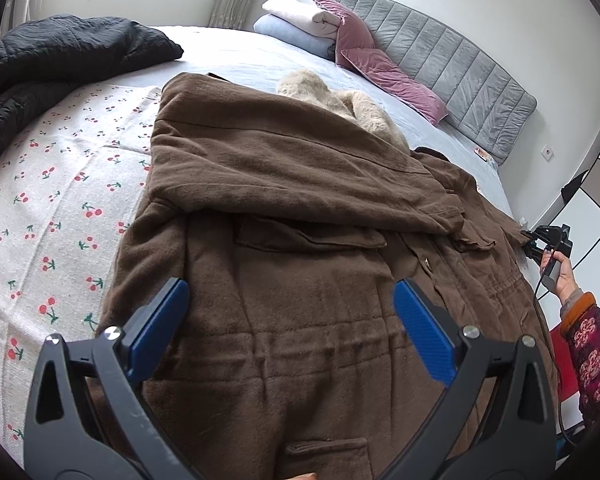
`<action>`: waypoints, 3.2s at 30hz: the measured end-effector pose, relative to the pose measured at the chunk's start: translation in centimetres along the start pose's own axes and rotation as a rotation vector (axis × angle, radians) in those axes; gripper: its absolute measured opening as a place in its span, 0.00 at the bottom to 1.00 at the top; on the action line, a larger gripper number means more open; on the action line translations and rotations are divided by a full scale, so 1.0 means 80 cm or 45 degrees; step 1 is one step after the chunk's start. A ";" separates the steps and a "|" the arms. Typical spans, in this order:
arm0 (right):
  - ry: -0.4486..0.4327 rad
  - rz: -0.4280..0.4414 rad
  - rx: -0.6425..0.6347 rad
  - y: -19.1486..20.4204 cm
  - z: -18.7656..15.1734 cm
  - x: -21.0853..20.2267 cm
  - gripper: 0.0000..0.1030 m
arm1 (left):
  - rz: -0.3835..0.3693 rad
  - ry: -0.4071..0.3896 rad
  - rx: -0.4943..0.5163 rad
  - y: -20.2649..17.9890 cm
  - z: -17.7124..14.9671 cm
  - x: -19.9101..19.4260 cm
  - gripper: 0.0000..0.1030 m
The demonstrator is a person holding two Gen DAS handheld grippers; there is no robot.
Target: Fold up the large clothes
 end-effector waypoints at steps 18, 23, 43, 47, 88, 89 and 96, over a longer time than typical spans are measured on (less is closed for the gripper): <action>0.053 0.145 -0.946 0.327 -0.199 -0.124 0.05 | 0.029 -0.016 0.017 -0.008 0.014 -0.025 0.99; 0.212 0.196 -1.280 0.387 -0.334 -0.109 0.05 | 0.042 -0.029 0.054 -0.016 0.019 -0.038 0.99; 0.683 0.330 -0.902 0.201 -0.390 -0.115 0.63 | 0.049 0.146 0.500 -0.195 0.088 0.007 0.99; 0.521 0.323 -0.602 0.161 -0.331 -0.112 0.51 | -0.001 0.162 0.784 -0.290 0.071 0.066 0.99; 0.457 0.226 -0.393 0.097 -0.286 -0.062 0.43 | -0.080 0.213 0.044 -0.086 0.106 0.140 0.70; 0.471 0.232 -0.379 0.094 -0.286 -0.060 0.43 | -0.068 0.224 0.051 -0.090 0.109 0.153 0.63; 0.477 0.203 -0.439 0.097 -0.292 -0.059 0.43 | 0.068 0.045 0.052 -0.103 0.143 0.152 0.14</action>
Point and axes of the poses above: each gripper's, at about its wrist camera, not at the fingertips, and x roughly the way its jaws point, y to its left, z to its top, the point moved 4 cm from there along x, roughly the way its jaws point, and after that the axes turned 3 degrees about x, right-handed, at the moved point
